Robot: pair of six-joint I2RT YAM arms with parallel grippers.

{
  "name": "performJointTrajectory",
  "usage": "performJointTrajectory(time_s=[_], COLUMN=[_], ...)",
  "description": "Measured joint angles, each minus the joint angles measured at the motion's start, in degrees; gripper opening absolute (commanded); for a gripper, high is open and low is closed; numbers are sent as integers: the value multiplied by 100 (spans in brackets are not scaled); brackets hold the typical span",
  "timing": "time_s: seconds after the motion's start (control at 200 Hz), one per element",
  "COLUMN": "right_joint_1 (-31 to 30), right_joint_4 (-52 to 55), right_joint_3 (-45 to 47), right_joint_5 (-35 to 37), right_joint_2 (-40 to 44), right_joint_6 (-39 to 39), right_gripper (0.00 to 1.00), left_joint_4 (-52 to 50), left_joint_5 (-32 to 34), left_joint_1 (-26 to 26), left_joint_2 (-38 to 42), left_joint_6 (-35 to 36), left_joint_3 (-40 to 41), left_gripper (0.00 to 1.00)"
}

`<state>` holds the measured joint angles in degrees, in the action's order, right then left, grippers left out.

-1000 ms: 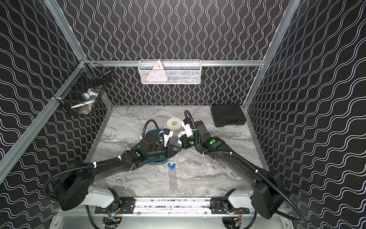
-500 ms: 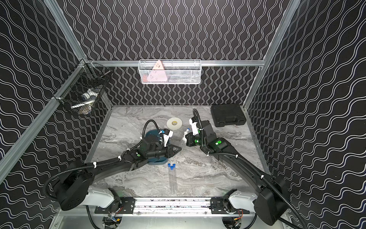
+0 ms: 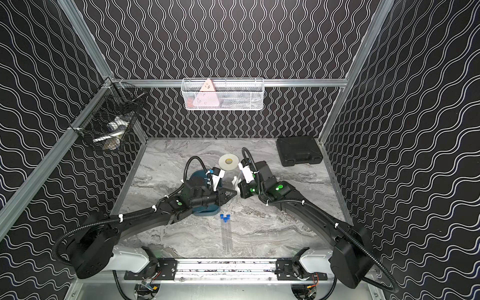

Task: Wipe the exteriors of test tubes
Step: Wipe the dirt from the test tube.

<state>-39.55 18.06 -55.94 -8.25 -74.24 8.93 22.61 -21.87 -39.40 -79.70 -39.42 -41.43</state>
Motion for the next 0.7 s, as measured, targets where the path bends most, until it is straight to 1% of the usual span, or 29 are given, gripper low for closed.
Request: performJointTrajectory(time_s=[0.145, 0.25, 0.31, 0.445, 0.51, 0.635, 0.701], right_joint_1=[-203, -195, -66, 595, 774, 761, 579], right_joint_4=[-11, 136, 203, 96, -7, -39, -35], right_joint_3=[79, -162, -343, -643, -680, -671, -597], right_joint_5=[173, 376, 474, 417, 374, 138, 111], right_joint_2=[24, -160, -293, -492, -494, -452, -382], right_joint_6=[-208, -387, -507, -549, -544, -525, -531], right_gripper=[0, 0, 0, 0, 0, 0, 0], left_joint_4=[15, 70, 94, 52, 42, 44, 44], left_joint_5=[4, 70, 94, -9, -42, -17, 4], left_joint_1=[0, 4, 4, 0, -7, 0, 0], left_joint_2=[-15, -15, -15, -15, -15, -13, -13], left_joint_6=[0, 0, 0, 0, 2, 2, 2], left_joint_3=[0, 0, 0, -2, -2, -17, -37], left_gripper=[11, 11, 11, 11, 11, 11, 11])
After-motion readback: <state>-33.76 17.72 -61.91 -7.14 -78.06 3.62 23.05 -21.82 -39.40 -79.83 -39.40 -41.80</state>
